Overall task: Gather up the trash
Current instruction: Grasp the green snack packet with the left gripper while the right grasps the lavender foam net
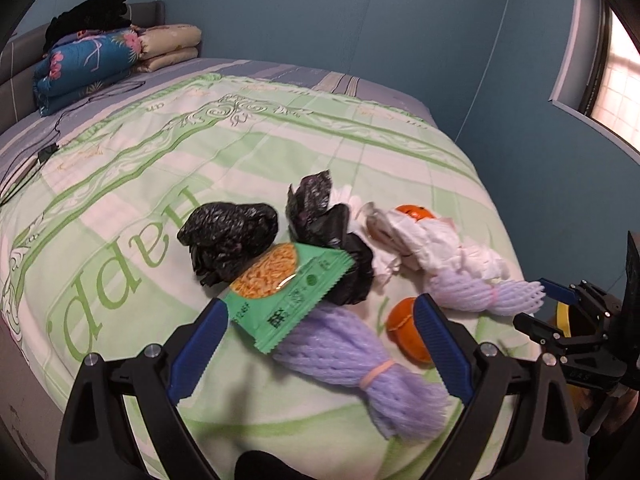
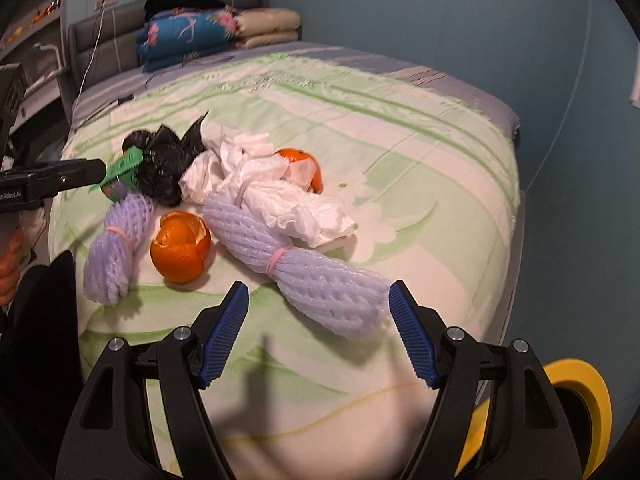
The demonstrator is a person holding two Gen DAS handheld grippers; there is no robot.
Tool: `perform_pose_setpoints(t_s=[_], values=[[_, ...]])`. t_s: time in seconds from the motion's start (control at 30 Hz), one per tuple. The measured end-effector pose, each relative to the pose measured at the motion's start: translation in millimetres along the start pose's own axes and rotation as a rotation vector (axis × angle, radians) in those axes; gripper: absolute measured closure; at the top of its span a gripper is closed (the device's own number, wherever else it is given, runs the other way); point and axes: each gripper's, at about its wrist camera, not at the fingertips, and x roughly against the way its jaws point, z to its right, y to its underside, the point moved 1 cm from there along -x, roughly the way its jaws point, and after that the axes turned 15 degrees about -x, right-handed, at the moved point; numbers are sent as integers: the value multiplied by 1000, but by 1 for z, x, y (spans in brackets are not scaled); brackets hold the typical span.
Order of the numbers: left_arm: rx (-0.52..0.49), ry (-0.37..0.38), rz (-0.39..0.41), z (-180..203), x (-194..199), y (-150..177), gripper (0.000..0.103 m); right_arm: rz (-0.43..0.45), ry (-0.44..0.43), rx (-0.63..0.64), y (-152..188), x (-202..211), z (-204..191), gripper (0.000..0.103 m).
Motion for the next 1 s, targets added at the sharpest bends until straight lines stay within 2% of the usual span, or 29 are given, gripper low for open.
perform_pose_setpoints(t_s=[0.27, 0.57, 0.77, 0.93, 1.0], values=[[38, 14, -17, -9, -16, 3, 13, -86, 15, 40, -9, -29, 0, 34], [21, 20, -29, -7, -33, -2, 16, -99, 32, 41, -14, -43, -3, 33], [33, 18, -48, -12, -40, -2, 32, -150, 97, 58, -21, -55, -12, 34], [51, 23, -64, -17, -45, -1, 66, -207, 123, 84, -25, -60, -19, 45], [42, 17, -69, -15, -47, 0, 70, -219, 127, 99, -25, -59, -21, 53]])
